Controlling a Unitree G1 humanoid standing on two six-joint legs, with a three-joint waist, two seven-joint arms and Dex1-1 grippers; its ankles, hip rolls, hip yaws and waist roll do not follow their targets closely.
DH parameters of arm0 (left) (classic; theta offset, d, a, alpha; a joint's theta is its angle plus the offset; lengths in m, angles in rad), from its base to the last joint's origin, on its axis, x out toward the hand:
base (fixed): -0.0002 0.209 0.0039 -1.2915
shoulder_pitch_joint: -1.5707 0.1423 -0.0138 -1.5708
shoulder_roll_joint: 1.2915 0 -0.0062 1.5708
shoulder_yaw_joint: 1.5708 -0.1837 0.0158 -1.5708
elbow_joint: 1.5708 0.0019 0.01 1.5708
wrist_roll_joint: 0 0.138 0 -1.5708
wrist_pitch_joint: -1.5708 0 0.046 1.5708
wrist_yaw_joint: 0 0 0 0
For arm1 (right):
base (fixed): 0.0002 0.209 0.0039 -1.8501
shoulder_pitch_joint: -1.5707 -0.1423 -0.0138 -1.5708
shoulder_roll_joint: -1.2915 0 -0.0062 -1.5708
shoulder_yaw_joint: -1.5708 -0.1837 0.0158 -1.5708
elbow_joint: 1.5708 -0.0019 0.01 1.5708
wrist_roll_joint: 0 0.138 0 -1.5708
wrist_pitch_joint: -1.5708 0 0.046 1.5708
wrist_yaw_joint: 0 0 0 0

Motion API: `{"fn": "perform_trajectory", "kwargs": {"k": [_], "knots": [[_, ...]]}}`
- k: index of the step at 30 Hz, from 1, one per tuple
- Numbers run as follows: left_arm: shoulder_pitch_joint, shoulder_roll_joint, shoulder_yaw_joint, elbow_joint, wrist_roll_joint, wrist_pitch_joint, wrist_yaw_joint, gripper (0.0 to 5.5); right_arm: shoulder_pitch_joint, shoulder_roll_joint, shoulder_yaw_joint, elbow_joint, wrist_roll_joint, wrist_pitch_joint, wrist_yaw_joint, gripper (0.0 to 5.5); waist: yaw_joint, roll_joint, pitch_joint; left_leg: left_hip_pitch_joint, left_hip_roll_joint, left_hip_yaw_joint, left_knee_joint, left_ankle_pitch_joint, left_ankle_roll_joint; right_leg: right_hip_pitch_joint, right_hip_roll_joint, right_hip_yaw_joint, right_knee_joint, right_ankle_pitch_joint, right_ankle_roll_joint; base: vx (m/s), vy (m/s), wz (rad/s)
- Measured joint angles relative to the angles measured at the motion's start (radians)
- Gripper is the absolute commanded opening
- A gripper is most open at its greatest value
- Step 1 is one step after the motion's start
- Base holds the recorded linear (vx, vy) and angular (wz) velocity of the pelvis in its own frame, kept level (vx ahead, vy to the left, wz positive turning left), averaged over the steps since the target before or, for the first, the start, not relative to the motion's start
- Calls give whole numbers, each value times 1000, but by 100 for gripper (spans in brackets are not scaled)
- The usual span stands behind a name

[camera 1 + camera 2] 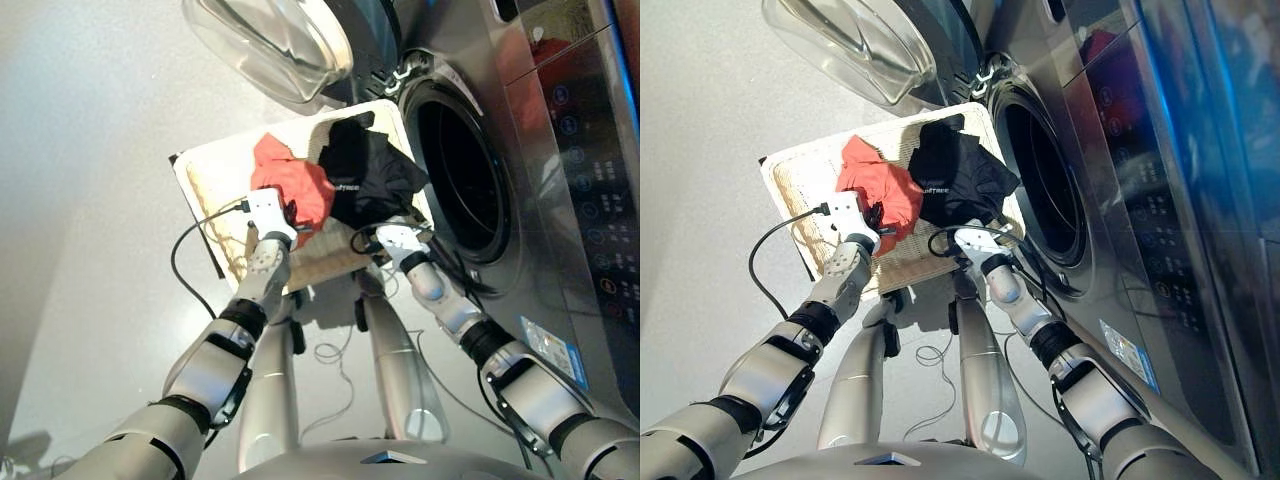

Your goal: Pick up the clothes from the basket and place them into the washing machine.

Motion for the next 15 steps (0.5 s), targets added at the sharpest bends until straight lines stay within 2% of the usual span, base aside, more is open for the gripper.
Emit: {"fn": "perform_trajectory", "kwargs": {"k": [1,2,3,4,7,8,10,11,15], "knots": [[19,-1,-17,-24,-7,0,-9,0,14,-6,12,-3,-12,-1,11,550,1,2,0,38,1,-8,-21,7,-2,34,0,-11,-8,-5,1,0,0,0],[31,1,-26,-42,-16,0,-22,0,11,-2,21,-4,-23,-1,25,550,15,3,0,68,3,-13,-30,8,-2,67,0,-20,-13,-12,4,60,-26,131],[39,1,-27,-52,-16,1,-29,0,9,-5,26,-4,-32,0,33,550,15,3,0,84,3,-18,-35,9,-2,83,0,-24,-14,-16,4,55,-23,182],[58,2,-27,-78,-21,2,-41,0,16,-2,49,-18,-33,-1,58,550,15,5,0,125,3,-32,-51,12,-3,120,-2,-37,-14,-26,2,55,-18,153],[82,3,-27,-117,-41,7,-54,0,5,-1,73,-30,-59,0,89,550,39,8,-1,180,5,-37,-71,15,-3,171,-2,-41,-19,-31,0,67,-13,33],[91,3,-27,-127,-43,9,-62,0,13,-3,77,-43,-75,0,97,550,39,12,-2,205,5,-37,-88,19,-2,192,-1,-42,-28,-30,0,52,4,-2],[115,3,-31,-158,-47,11,-70,0,25,0,81,-56,-96,0,104,550,42,23,-7,243,7,-44,-100,22,-1,239,-1,-51,-49,-30,0,102,2,86],[124,2,-40,-174,-54,12,-73,0,31,3,86,-63,-108,1,106,550,42,32,-11,263,7,-57,-106,22,-1,267,-3,-62,-63,-30,0,104,-1,174],[176,1,-65,-231,-74,17,-92,0,29,0,99,-87,-150,1,108,550,44,68,-42,332,13,-64,-140,26,0,348,2,-73,-113,-27,0,70,-9,75]]}}
